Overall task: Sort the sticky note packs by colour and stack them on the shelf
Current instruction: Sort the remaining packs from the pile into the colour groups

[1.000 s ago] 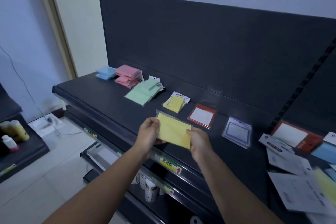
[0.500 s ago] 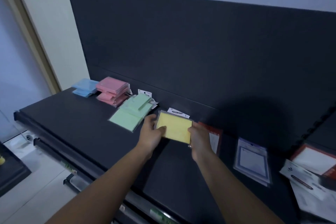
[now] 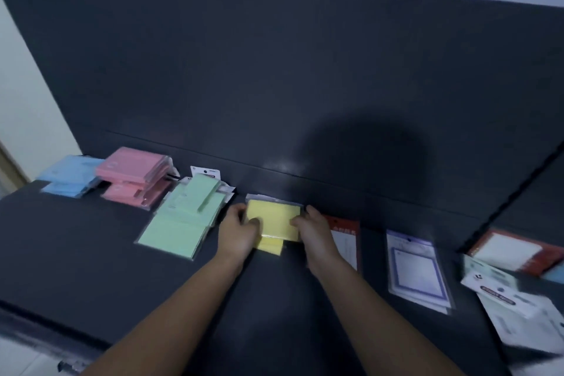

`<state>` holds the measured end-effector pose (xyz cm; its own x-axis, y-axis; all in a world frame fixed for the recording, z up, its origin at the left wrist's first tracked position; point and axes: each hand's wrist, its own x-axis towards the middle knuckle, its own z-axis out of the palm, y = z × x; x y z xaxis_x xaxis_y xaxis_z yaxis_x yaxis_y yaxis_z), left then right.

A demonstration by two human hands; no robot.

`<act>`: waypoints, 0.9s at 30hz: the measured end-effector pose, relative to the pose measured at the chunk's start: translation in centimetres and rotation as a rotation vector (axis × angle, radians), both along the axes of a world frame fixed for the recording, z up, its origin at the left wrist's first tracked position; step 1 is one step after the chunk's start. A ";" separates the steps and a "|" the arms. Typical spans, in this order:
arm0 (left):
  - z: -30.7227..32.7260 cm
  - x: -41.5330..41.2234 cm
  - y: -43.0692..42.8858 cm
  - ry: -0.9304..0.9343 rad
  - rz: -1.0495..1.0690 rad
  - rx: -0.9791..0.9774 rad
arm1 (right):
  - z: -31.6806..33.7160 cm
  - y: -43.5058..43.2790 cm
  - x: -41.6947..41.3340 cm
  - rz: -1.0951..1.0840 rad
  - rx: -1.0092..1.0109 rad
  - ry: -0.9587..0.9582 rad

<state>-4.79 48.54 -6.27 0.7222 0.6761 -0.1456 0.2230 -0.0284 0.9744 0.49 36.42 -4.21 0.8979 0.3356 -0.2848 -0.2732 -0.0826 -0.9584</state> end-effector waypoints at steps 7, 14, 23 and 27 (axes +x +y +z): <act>2.0 1.2 0.7 -0.026 -0.097 0.456 | 0.7 -0.7 -0.2 -0.154 -0.034 -0.070; 2.4 -0.1 -3.5 -0.298 -0.450 0.482 | 0.6 -3.9 -3.8 -0.392 -0.188 -0.243; 0.7 -2.0 -14.8 -0.244 -0.975 0.341 | -0.3 -15.4 -10.9 -0.706 -0.308 -0.273; 0.3 -2.8 -19.7 -0.172 -1.114 0.349 | -0.2 -20.4 -13.5 -0.826 -0.372 -0.254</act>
<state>-7.56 28.83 -5.97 0.9313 -0.3555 0.0792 -0.2266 -0.3953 0.8901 -13.01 16.06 -4.46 0.8608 -0.5089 -0.0090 -0.1685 -0.2684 -0.9485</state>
